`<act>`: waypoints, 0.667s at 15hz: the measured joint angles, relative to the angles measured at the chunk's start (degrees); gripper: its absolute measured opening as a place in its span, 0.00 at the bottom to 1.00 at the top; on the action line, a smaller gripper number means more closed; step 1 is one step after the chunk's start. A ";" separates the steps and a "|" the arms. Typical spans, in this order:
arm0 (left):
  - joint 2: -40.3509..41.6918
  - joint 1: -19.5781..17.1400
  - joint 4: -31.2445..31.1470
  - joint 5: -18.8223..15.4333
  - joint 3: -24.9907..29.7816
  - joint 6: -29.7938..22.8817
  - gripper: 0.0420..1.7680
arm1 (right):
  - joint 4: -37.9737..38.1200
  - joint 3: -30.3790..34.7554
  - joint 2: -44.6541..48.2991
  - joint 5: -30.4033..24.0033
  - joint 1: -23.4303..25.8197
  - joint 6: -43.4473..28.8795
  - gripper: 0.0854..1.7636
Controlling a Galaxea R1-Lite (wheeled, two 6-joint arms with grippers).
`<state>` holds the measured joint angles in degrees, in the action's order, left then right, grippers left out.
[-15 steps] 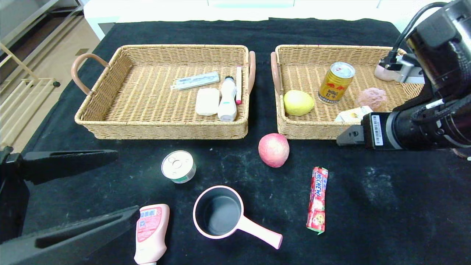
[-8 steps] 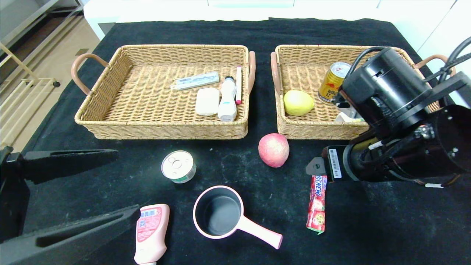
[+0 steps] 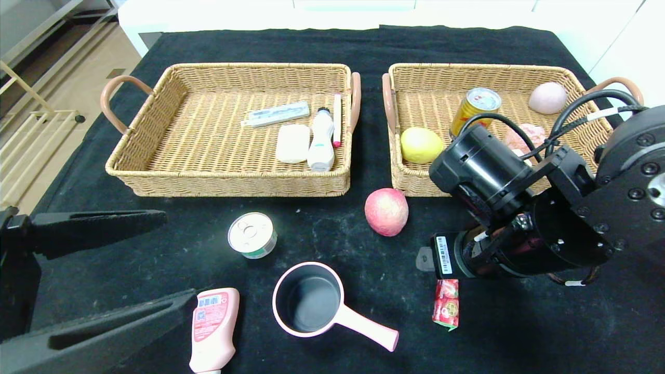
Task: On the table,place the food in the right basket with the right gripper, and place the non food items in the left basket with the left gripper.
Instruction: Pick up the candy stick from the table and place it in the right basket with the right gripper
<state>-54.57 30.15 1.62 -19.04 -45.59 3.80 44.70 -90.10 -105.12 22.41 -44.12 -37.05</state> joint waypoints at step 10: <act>-0.01 0.00 0.02 0.00 0.00 0.05 0.97 | 0.05 -0.09 -2.32 -2.05 0.60 -2.80 0.71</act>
<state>-54.58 30.15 1.65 -19.04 -45.59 3.85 44.75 -90.19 -107.44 20.36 -43.52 -39.85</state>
